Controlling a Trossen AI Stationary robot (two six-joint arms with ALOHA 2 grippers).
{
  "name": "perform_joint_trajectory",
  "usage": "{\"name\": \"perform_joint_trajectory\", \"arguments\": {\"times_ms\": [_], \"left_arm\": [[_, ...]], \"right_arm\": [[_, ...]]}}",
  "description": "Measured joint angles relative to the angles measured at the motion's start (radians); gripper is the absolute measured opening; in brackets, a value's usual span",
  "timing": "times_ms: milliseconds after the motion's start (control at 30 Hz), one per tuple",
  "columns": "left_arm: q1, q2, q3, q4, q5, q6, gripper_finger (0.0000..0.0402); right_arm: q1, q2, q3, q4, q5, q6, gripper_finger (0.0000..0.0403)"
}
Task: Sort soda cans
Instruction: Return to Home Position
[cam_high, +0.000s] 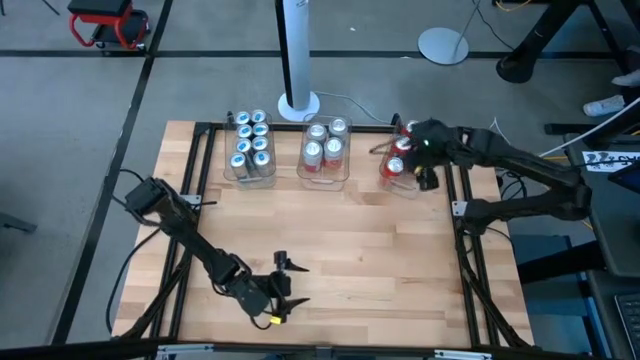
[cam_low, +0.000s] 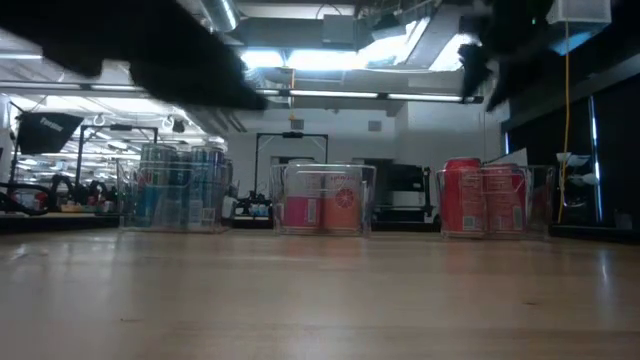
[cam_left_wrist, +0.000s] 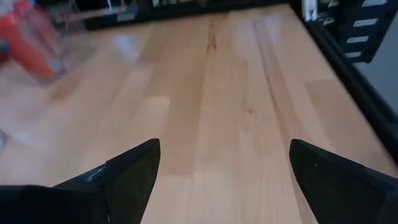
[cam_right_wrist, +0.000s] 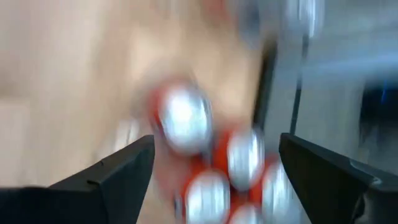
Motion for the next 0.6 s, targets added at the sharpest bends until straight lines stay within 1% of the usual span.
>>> {"name": "perform_joint_trajectory", "arguments": {"times_ms": [67,133,200,267,300,433,467,533,600], "left_arm": [[0.014,-0.042,0.0,-0.012,0.012,0.059,0.0341],[0.046,-0.093,0.0,-0.047,0.05,0.121,0.0328],[0.1,-0.144,0.0,-0.098,0.116,0.164,0.0306],[0.163,-0.189,0.0,-0.174,0.178,0.176,0.0278],[0.192,-0.212,0.0,-0.221,0.198,0.178,0.0261],[0.286,-0.29,-0.001,-0.37,0.206,0.184,0.0184],[0.3,-0.31,-0.01,-0.373,0.21,0.194,0.0164],[0.321,-0.361,-0.052,-0.334,0.249,0.227,0.0126],[0.33,-0.421,-0.127,-0.247,0.278,0.256,0.0094]], "right_arm": [[0.084,-0.023,-0.025,0.105,-0.086,-0.054,0.0342],[0.166,-0.042,-0.066,0.224,-0.149,-0.09,0.0342],[0.237,-0.063,-0.122,0.362,-0.171,-0.123,0.0342],[0.276,-0.087,-0.185,0.479,-0.179,-0.165,0.0342],[0.288,-0.103,-0.219,0.541,-0.19,-0.178,0.0342],[0.294,-0.186,-0.361,0.703,-0.289,-0.219,0.0342],[0.294,-0.211,-0.394,0.724,-0.3,-0.22,0.0342],[0.294,-0.276,-0.46,0.777,-0.301,-0.215,0.0342],[0.294,-0.356,-0.524,0.797,-0.301,-0.212,0.0342]]}}
